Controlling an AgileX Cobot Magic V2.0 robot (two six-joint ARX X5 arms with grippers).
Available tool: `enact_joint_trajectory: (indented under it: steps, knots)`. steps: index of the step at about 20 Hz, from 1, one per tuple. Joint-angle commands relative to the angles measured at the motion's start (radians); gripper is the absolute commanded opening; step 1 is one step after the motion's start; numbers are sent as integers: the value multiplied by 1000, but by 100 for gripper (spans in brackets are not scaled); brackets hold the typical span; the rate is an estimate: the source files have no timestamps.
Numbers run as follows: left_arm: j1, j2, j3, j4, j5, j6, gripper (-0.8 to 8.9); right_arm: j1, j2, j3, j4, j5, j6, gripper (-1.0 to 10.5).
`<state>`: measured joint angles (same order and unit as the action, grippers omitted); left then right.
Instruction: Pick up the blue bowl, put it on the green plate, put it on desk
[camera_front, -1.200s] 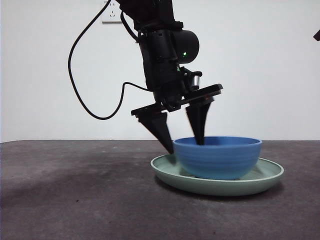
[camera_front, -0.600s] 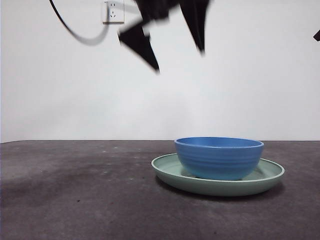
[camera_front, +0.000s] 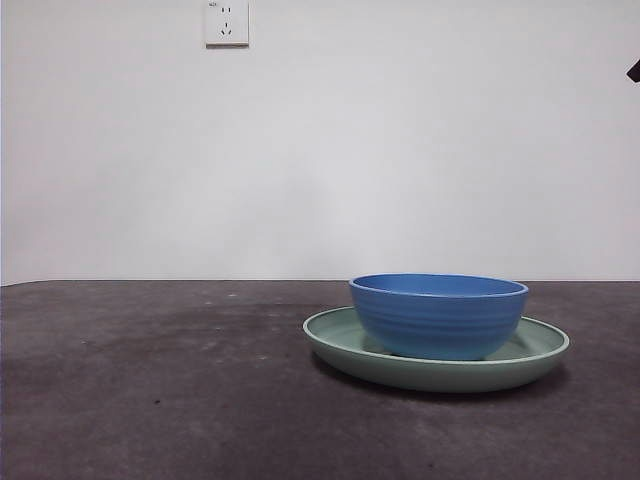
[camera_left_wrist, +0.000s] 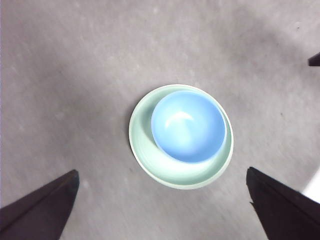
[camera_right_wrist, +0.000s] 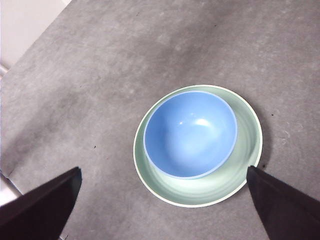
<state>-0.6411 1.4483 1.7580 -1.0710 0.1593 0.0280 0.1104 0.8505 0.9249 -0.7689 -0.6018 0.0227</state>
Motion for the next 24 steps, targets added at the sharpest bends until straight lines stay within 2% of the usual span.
enact_joint_trajectory:
  steps: [1,2,5,7,10,17,20,24]
  knots:
    - [-4,-205,-276,214,-1,80,560,3,4,17,5,0,-1,593]
    - [-4,-293,-382,302,-1,86,560,3,4,17,5,0,-1,593]
    - [-4,-540,-671,504,-2,26,560,3,4,17,5,0,-1,593]
    - [-4,-662,-820,549,-3,24,560,3,4,17,5,0,-1,593]
    - [-5,-752,-951,544,-3,34,560,3,4,17,0,-1,0,593]
    - [-5,-765,-974,525,-3,31,560,3,9,17,-69,-2,5,593]
    - [-5,-765,-974,525,-3,31,560,10,49,17,-101,-15,34,592]
    - [-5,-765,-974,525,-3,31,560,39,183,17,-46,-21,84,567]
